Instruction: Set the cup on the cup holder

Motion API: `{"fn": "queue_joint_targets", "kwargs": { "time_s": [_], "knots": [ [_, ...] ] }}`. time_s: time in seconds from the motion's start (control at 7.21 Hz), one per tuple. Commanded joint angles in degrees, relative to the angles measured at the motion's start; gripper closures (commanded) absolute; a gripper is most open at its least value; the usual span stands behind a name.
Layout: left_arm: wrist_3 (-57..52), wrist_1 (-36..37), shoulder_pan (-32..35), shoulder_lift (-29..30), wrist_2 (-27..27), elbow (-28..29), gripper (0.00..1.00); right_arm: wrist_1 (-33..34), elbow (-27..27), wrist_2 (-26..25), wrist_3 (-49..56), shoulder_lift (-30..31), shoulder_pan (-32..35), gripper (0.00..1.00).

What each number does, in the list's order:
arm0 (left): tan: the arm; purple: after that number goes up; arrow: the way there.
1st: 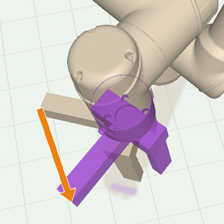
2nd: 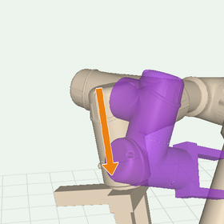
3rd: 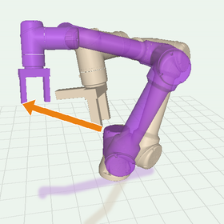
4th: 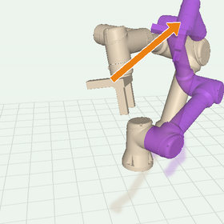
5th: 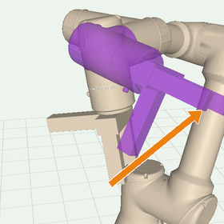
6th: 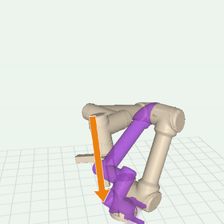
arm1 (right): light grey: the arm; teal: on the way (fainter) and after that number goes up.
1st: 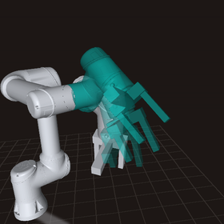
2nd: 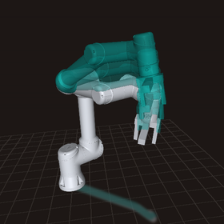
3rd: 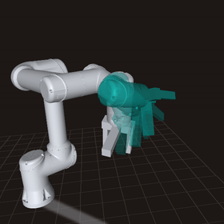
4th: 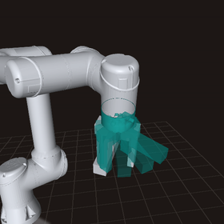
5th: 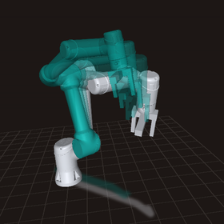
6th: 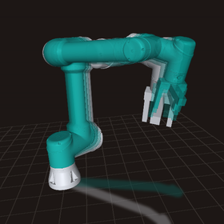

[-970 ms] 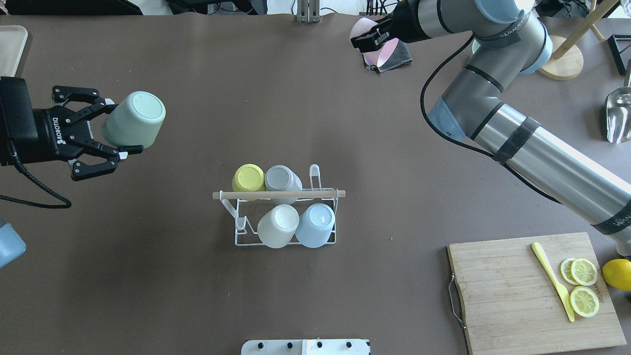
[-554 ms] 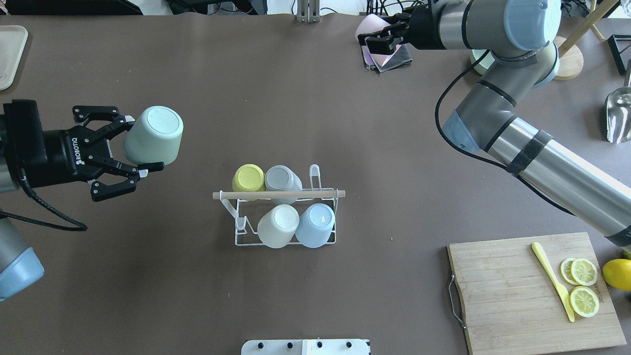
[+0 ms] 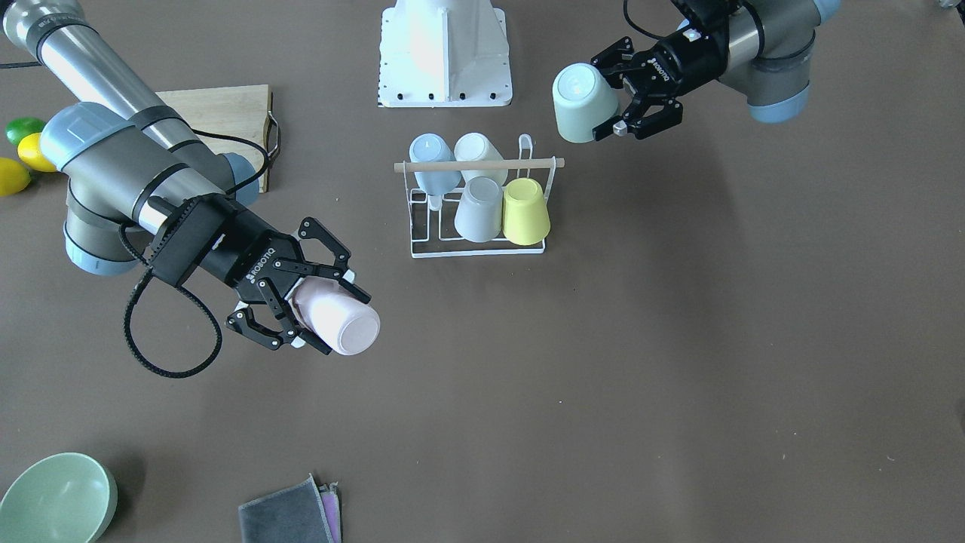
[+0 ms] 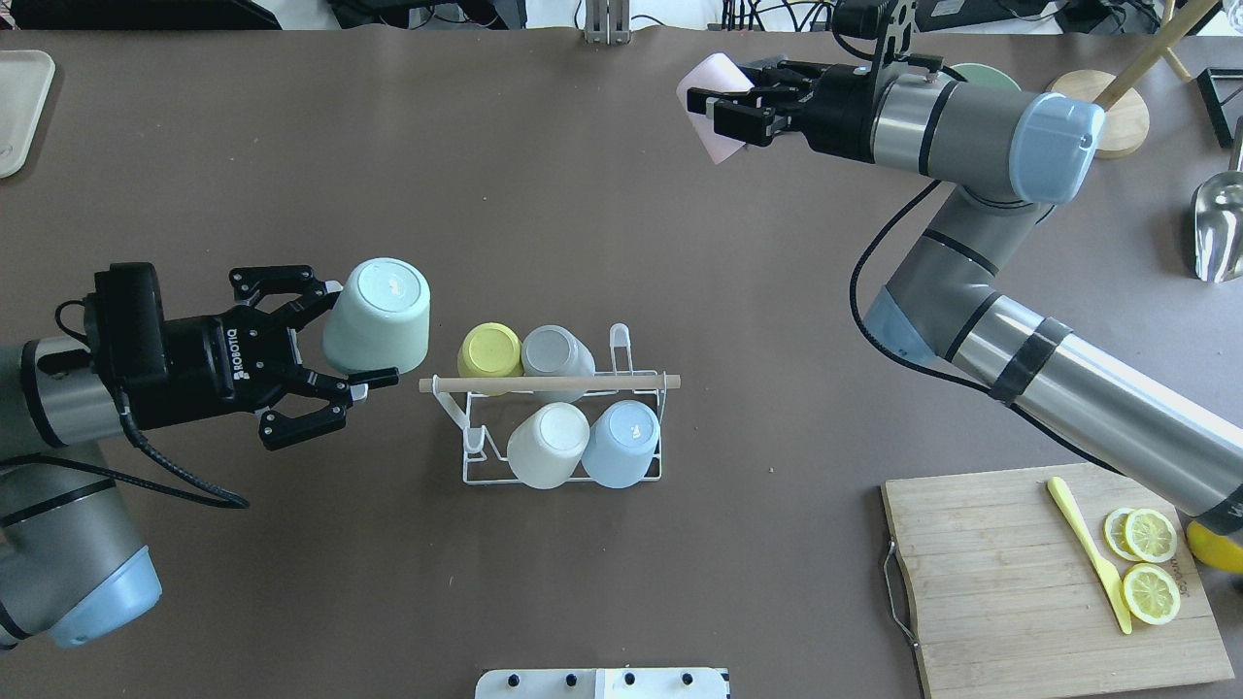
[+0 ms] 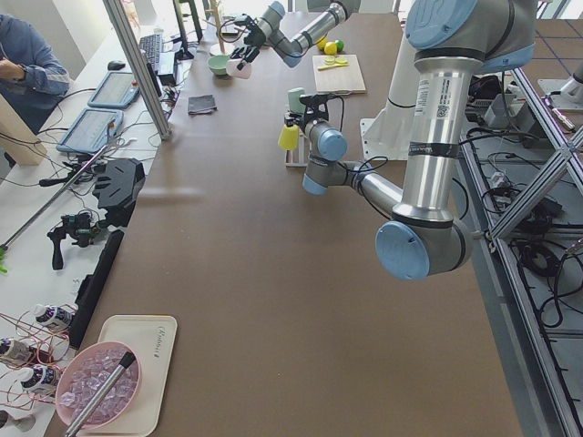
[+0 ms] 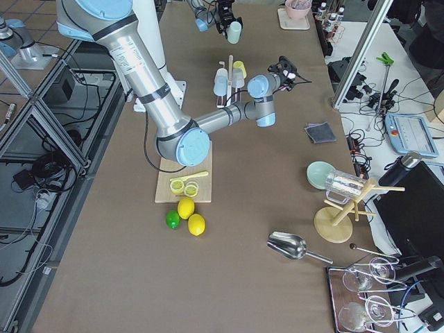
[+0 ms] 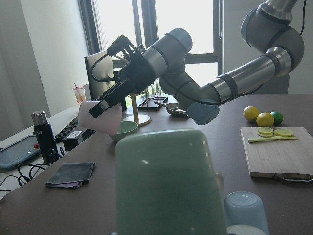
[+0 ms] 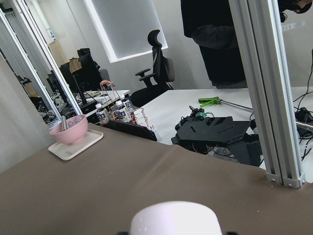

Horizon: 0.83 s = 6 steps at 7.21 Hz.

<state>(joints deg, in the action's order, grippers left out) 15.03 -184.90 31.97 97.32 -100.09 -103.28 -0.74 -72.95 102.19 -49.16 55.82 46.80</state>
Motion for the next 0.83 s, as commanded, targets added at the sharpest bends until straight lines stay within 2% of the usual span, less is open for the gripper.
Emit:
{"fn": "queue_joint_targets", "kwargs": {
  "time_s": [0.0,0.14,0.28,0.69],
  "knots": [
    [-0.3,-0.5,-3.0,2.0,-0.1,3.2,0.25,-5.0,0.7,-3.9,-0.8,1.2,-1.7,1.00],
    [-0.3,-0.6,-4.0,2.3,-0.2,3.7,0.25,-5.0,0.2,-4.4,-3.9,0.4,-1.9,1.00],
    [-1.2,-0.6,-4.9,2.4,-0.2,4.0,0.25,-5.4,0.1,-7.4,-4.8,0.7,-4.9,1.00],
    [-4.2,-0.5,-6.0,4.1,-0.2,7.0,0.25,-11.2,0.1,-7.6,-3.2,0.3,-10.6,1.00]
  ]
}}
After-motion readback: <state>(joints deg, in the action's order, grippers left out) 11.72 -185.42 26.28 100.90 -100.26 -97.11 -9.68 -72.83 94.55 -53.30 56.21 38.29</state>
